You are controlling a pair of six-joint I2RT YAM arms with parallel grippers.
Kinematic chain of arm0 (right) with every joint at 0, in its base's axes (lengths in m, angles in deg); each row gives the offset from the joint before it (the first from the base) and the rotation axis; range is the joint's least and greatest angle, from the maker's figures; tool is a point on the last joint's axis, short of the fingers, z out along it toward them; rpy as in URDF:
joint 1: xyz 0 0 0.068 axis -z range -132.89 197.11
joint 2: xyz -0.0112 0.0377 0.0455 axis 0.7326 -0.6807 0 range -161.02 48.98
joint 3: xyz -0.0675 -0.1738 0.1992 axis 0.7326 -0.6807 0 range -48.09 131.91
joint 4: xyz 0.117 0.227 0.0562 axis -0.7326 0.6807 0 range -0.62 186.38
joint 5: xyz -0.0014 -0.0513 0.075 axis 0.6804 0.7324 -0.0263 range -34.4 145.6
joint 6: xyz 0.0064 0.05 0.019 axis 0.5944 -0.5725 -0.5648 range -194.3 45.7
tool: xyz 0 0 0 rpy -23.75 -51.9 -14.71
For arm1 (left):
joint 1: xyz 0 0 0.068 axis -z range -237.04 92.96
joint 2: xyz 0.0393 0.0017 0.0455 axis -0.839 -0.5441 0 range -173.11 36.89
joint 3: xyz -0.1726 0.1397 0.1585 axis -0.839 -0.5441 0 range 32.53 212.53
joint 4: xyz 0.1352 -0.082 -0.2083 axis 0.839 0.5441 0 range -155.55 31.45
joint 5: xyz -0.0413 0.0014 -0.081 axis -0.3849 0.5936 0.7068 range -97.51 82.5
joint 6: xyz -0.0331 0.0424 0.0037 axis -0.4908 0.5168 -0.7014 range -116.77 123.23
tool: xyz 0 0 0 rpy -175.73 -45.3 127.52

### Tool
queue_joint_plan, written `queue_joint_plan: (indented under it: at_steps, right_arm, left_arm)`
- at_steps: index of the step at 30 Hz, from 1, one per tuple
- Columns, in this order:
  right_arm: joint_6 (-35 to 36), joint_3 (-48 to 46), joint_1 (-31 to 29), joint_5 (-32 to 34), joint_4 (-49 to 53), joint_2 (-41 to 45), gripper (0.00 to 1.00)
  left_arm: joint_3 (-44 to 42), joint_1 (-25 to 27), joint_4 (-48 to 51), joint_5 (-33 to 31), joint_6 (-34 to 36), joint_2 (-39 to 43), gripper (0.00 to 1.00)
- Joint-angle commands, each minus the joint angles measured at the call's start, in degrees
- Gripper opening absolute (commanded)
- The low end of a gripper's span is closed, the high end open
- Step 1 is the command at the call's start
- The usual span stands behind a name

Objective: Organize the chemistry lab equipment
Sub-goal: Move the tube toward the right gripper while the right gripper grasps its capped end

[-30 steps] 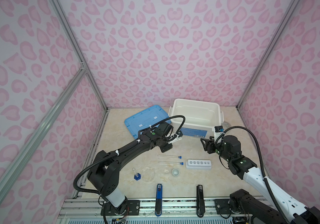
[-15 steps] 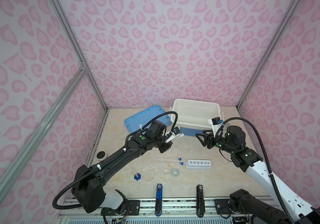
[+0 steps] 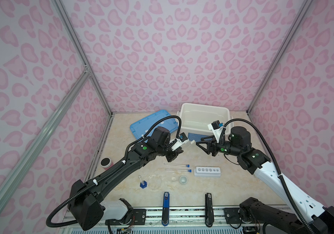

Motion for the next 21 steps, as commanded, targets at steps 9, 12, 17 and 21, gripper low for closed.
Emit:
queue_joint_plan:
  at_steps: [9,12,17,21]
  right_arm:
    - [0.10,1.59,-2.38,-0.43,-0.08,-2.51,0.48]
    - [-1.32,0.49,-2.53,-1.35,-3.30,-3.10,0.48]
    - [-3.53,-0.47,-2.97,-3.09,-6.94,-4.28,0.44]
    - [-3.99,-0.38,-3.62,-3.53,-7.91,-4.95,0.41]
  left_arm:
    - [-0.70,0.40,-2.40,2.44,-0.56,2.82,0.10]
    - [-1.27,0.40,-2.63,2.78,-0.73,2.58,0.09]
    - [-0.95,0.42,-2.58,3.28,-0.82,2.78,0.09]
    - [-1.09,0.49,-2.76,3.17,-0.71,3.23,0.09]
